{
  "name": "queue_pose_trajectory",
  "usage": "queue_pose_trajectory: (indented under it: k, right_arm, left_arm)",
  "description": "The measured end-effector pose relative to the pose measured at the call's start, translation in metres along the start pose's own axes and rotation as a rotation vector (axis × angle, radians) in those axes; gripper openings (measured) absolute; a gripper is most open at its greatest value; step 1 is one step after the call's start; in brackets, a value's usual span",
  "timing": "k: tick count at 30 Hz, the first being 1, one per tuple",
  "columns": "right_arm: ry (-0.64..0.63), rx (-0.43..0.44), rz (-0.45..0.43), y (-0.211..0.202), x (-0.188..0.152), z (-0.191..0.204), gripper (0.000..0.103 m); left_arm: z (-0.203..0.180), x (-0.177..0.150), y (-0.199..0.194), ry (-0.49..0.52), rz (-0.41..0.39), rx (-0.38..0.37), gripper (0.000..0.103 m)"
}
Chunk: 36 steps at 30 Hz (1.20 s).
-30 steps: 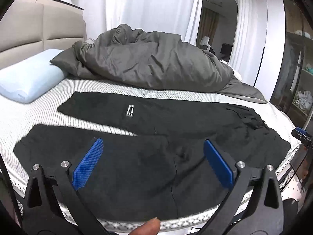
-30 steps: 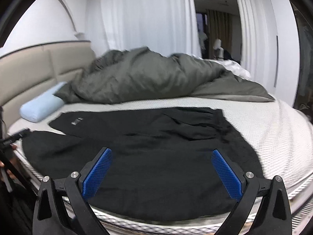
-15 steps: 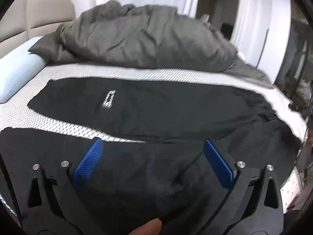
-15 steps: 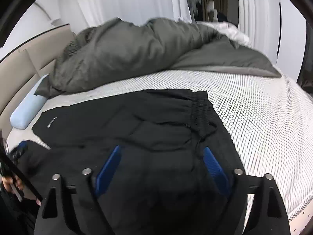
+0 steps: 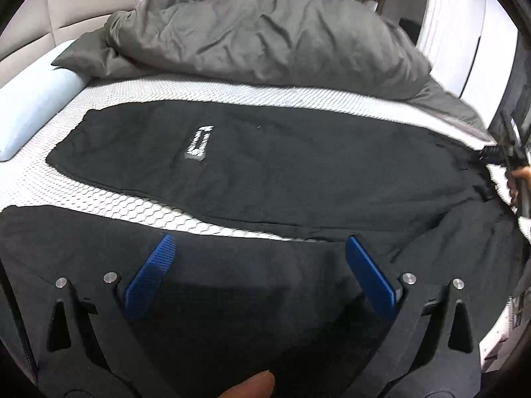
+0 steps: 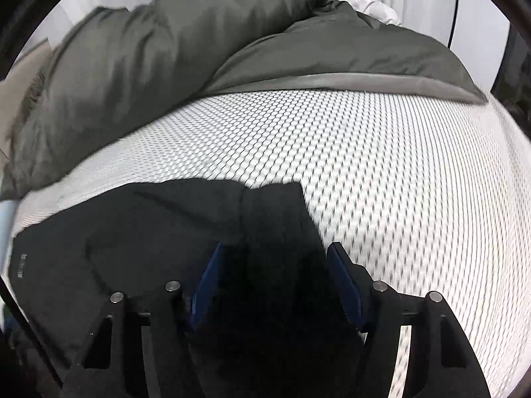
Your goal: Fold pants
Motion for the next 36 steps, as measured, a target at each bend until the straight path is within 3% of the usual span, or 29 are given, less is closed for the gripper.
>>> queue_pose_trajectory:
  k: [1,2,3,6,7,9,10,11,12,14,16,19,21,23,26,30,33,36]
  right_arm:
    - [-0.006,-0.019,0.007,0.008,0.006,0.002,0.056]
    - [-0.008,-0.021,0.018,0.013,0.009,0.003,0.028]
    - [-0.022,-0.027,0.027,0.017,0.013,0.007,0.021]
    - [-0.130,-0.106,-0.056,0.015,0.025,0.018,0.015]
    - [-0.113,-0.165,-0.076,0.016,0.033,0.012,0.014]
    - [-0.034,-0.200,-0.089,0.017,0.041,0.000,0.015]
    - [0.003,-0.262,-0.083,0.017,0.043,-0.006,0.024]
    - [0.018,-0.291,-0.073,0.015,0.043,-0.008,0.044]
    - [0.026,-0.279,-0.074,0.007,0.041,-0.006,0.055]
    - [0.007,-0.183,-0.169,-0.030,0.028,0.007,0.084]
    - [-0.019,-0.101,-0.281,-0.081,-0.001,0.029,0.101]
    - [-0.120,0.059,-0.319,-0.133,-0.063,0.073,0.102]
    - [-0.202,0.133,-0.307,-0.150,-0.106,0.104,0.102]
    - [-0.243,0.200,-0.307,-0.157,-0.146,0.138,0.102]
    - [-0.281,0.301,-0.221,-0.137,-0.183,0.182,0.102]
    - [-0.346,0.306,-0.178,-0.113,-0.206,0.225,0.102]
    - [-0.522,0.069,-0.257,-0.105,-0.231,0.233,0.102]
    - [-0.510,0.012,-0.288,-0.111,-0.232,0.207,0.102]
  left_arm:
    - [0.003,0.001,0.005,-0.002,0.010,0.024,0.102]
    - [0.007,0.001,0.008,-0.007,0.017,0.043,0.102]
    - [0.011,0.002,0.011,-0.020,0.021,0.048,0.102]
    - [0.020,0.007,0.019,-0.052,0.033,0.046,0.102]
    - [0.022,0.008,0.021,-0.062,0.037,0.045,0.102]
    - [0.025,0.010,0.025,-0.079,0.041,0.053,0.102]
    - [0.025,0.011,0.025,-0.082,0.039,0.059,0.102]
    - [0.024,0.012,0.023,-0.081,0.031,0.062,0.102]
    - [0.021,0.012,0.021,-0.074,0.019,0.062,0.102]
    - [0.016,0.012,0.015,-0.050,0.000,0.054,0.102]
    - [0.006,0.010,0.006,-0.020,-0.018,0.047,0.102]
    - [-0.024,0.001,-0.014,0.053,-0.074,0.032,0.102]
    - [-0.053,-0.006,-0.022,0.120,-0.076,-0.018,0.102]
    - [-0.079,-0.016,-0.025,0.194,-0.061,-0.054,0.102]
    - [-0.108,-0.033,-0.015,0.278,0.015,-0.065,0.102]
    - [-0.115,-0.045,0.004,0.259,0.116,-0.007,0.102]
    - [-0.114,-0.046,0.005,0.210,0.119,-0.009,0.102]
    - [-0.109,-0.048,0.004,0.175,0.122,-0.020,0.102]
Point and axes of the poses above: each gripper's, at about its wrist camera, not at the fingertips, and y roughly the way its jaws point, z to its left, x to its top, the point moved 3 cm from there along y, roughly the way its jaws point, and after that the axes turned 4 degrees about -x, right-handed, at the moved point
